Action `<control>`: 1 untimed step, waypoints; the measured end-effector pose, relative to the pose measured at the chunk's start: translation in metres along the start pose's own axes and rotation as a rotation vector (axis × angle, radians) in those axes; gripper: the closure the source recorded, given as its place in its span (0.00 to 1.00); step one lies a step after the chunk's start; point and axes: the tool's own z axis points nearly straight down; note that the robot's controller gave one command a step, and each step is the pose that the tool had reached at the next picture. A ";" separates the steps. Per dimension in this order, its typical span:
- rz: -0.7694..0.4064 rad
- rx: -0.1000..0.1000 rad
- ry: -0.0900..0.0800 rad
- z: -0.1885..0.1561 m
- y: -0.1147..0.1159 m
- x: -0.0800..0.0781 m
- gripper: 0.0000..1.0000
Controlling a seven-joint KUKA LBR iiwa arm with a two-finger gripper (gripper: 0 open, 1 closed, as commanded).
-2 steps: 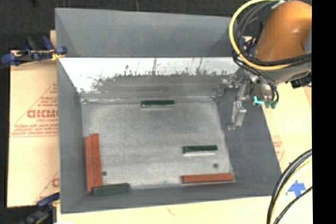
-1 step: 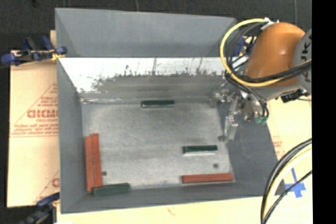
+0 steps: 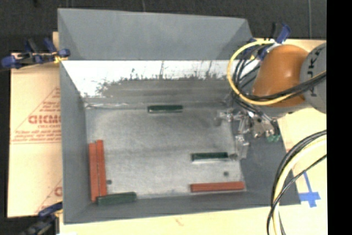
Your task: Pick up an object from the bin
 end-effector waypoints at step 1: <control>0.019 -0.001 0.002 0.029 0.012 0.039 1.00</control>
Offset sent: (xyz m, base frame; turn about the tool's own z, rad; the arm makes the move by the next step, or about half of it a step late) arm 0.0000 0.0000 0.0000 0.0000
